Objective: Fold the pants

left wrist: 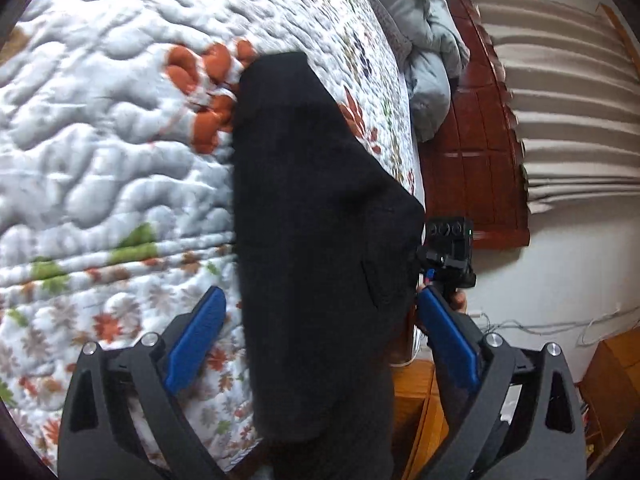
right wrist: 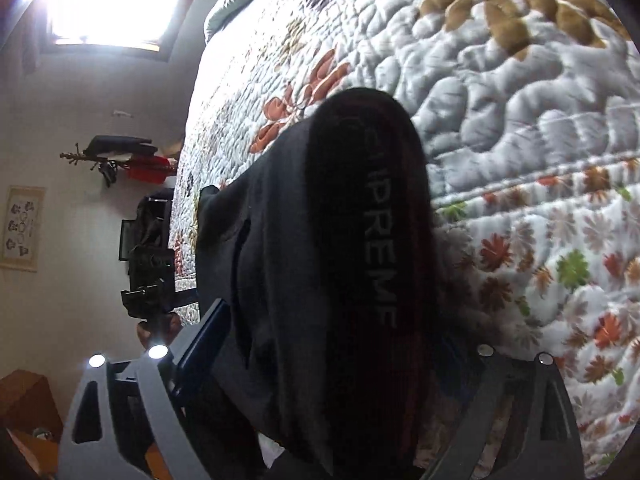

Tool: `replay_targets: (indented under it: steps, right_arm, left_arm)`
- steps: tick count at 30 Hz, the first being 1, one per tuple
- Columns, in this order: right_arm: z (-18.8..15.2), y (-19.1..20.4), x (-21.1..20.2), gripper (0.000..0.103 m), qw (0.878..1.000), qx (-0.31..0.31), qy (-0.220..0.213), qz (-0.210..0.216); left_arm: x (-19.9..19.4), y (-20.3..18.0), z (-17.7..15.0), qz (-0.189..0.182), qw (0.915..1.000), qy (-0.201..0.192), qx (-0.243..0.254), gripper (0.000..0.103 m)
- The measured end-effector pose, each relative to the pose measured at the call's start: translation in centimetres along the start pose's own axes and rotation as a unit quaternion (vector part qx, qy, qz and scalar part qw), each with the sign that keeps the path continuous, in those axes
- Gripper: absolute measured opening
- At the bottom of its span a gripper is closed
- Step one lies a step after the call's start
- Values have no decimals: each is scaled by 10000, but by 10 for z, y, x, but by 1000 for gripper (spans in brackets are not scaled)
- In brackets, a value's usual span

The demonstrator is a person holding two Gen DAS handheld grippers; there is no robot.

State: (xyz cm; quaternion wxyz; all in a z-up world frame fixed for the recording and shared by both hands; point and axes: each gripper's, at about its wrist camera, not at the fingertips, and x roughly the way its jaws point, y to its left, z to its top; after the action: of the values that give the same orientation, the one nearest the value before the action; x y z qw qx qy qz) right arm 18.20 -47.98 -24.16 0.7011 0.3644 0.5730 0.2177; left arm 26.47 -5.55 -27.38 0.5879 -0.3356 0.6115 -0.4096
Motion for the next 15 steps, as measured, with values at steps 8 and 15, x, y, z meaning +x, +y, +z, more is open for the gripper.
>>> replay_targets:
  steps: [8,15]
  right_arm:
    - [3,10,19,97,10000,-67,6,17]
    - [-6,25,20,63,9979,-318,-85,-559]
  left_arm:
    - [27,-5,4,338,9993,183,-8,99]
    - [38,-22,2,946,9952,128,216,66]
